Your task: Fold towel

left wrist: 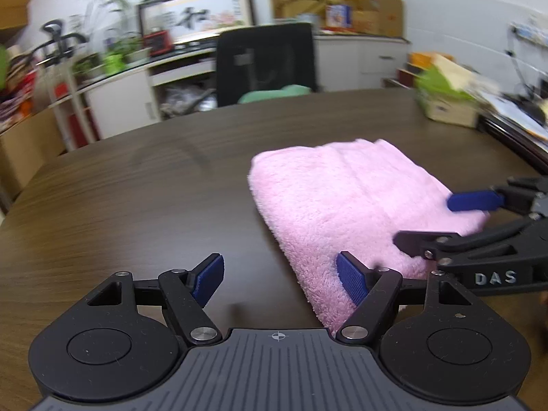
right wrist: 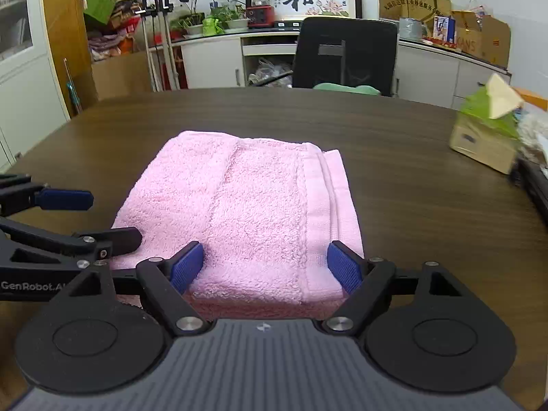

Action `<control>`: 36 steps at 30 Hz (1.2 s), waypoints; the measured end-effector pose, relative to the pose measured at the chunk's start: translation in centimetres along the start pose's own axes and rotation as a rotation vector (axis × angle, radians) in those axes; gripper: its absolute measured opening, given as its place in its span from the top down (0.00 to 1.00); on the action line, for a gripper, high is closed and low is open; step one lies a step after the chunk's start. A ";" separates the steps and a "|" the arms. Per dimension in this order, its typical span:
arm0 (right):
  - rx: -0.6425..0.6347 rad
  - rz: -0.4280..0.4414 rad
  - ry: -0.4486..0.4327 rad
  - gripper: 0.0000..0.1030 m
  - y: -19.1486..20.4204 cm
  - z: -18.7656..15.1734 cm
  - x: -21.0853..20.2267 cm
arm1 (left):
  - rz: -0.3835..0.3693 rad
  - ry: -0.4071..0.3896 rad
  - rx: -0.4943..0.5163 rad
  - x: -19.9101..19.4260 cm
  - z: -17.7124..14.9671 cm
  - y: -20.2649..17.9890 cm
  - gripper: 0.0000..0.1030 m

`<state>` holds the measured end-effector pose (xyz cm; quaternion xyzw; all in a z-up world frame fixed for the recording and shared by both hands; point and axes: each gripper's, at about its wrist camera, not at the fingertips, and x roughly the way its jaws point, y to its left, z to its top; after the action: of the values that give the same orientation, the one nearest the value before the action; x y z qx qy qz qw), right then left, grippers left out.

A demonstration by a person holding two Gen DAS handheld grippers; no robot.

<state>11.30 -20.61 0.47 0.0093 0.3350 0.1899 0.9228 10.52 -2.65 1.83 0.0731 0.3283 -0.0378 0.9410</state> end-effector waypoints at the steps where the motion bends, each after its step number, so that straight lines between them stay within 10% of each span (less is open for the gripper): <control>1: 0.001 0.027 -0.011 0.18 0.3 0.0 0.1 | 0.023 -0.011 -0.017 0.2 -0.1 0.5 0.27; 13: 0.026 -0.027 -0.074 0.07 0.7 -4.1 -7.4 | -0.002 -0.164 -0.141 -7.0 -3.6 2.6 0.11; 36: -0.037 -0.160 0.056 0.00 2.3 -6.0 -6.0 | -0.042 -0.002 -0.220 -5.8 -6.4 1.2 0.00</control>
<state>2.56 -21.23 -0.18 -0.0399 0.3570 0.1218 0.9253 2.20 -0.34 0.60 -0.0374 0.3311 -0.0215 0.9426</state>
